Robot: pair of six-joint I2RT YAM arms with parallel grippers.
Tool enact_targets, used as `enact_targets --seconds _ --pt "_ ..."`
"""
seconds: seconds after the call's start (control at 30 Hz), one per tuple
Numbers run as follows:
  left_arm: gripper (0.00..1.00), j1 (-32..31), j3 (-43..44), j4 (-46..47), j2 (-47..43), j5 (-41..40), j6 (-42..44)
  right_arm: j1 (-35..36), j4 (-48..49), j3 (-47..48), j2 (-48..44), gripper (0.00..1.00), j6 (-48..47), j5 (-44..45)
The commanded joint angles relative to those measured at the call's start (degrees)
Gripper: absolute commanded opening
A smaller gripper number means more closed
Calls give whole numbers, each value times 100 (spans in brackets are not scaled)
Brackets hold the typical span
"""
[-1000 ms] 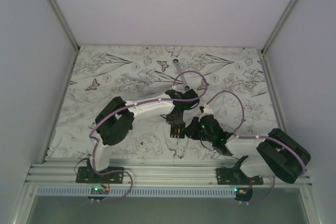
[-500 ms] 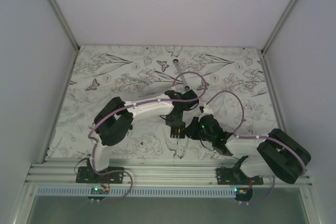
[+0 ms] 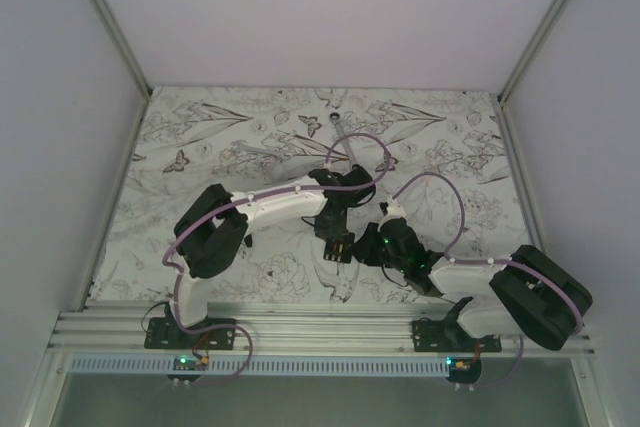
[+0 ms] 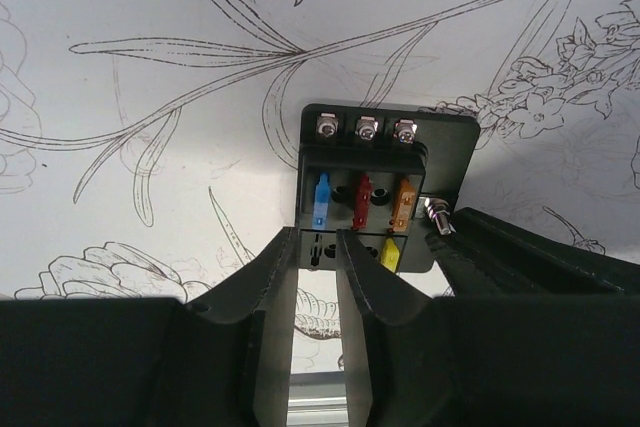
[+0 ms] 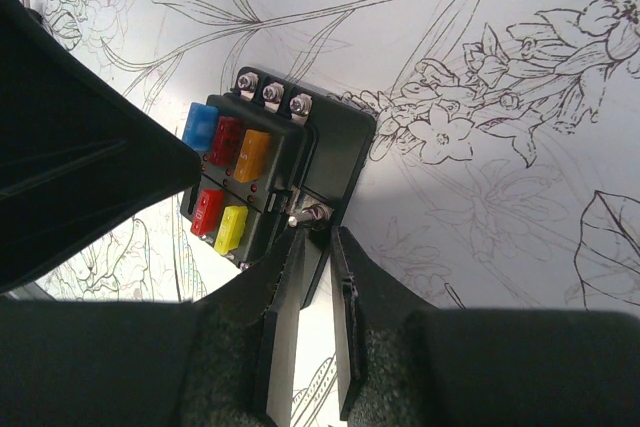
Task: Snap on the fuse box
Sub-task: Install the fuse at the fuse box base.
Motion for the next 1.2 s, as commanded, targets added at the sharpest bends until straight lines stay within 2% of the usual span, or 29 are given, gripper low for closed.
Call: enact_targets --seconds 0.0,0.37,0.93,1.17 --pt "24 97 -21 -199 -172 87 131 47 -200 125 21 24 -107 181" --pt "15 282 -19 -99 -191 322 391 47 -233 142 29 24 -106 178" --pt "14 439 -10 17 -176 552 543 47 -321 152 -44 24 -125 187" --pt "18 486 28 18 -178 570 745 47 -313 159 -23 24 -137 185"
